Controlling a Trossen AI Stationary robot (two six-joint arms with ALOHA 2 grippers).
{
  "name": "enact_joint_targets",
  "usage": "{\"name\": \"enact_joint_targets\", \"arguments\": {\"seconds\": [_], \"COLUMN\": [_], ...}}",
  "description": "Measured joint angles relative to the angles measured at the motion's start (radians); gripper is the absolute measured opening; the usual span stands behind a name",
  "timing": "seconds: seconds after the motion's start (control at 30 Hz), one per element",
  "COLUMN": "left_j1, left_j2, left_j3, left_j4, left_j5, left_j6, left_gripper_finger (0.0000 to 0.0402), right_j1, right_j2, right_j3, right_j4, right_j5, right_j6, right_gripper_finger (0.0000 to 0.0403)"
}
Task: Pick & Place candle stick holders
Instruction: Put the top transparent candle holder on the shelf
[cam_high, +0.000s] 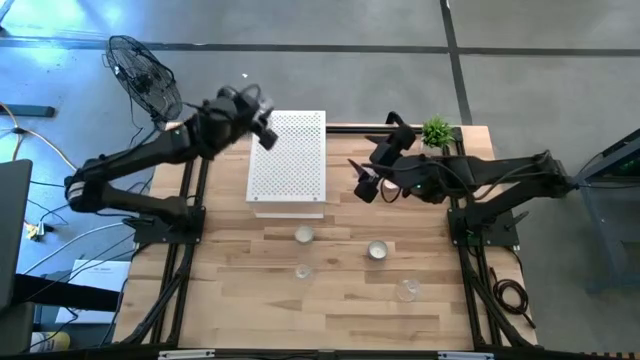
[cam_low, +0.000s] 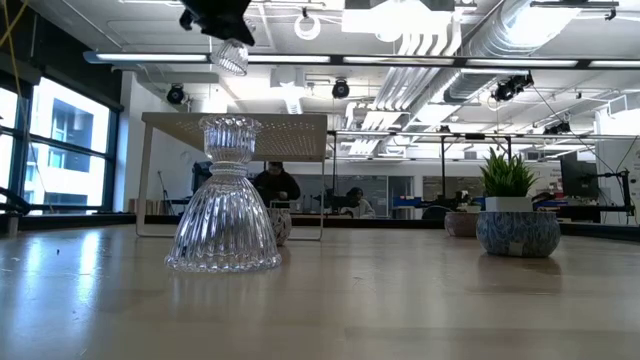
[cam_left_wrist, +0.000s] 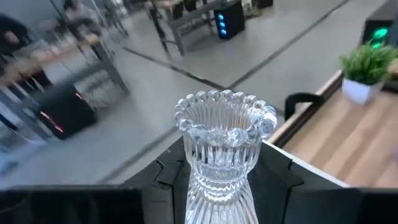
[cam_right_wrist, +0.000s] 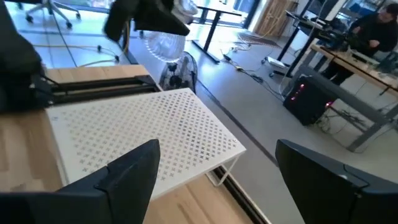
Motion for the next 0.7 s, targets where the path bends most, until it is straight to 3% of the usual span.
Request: {"name": "enact_joint_targets", "arguments": {"seconds": [0.23,0.4,0.57,0.7], "left_j1": [0.284,0.456,0.494,0.493], "left_j2": [0.003,0.008,0.010,0.011], "left_j3": [-0.059,-0.233,-0.425,-0.506], "left_j4": [0.072,0.320,0.643,0.720], "left_j5": [0.361,0.672,0.881,0.956], "left_j6": [-0.117,-0.207,-0.220,-0.162], "left_gripper_finger": [0.0118,0.0118,0.0118,0.0118], "right_j1": [0.002,0.002,0.002,0.002], "right_j2": [-0.048,-0.065,-0.065,-0.065], "right_j3": [0.000,0.000,0.000,0.000], "right_j4": [-0.091,-0.148,-0.151,-0.150], "right_j5": [-0.071,-0.096,-0.113,-0.128], "right_j6": [0.078,0.114,0.114,0.114], "right_gripper_finger": [0.0316,0.0316,0.0316,0.0316]}}
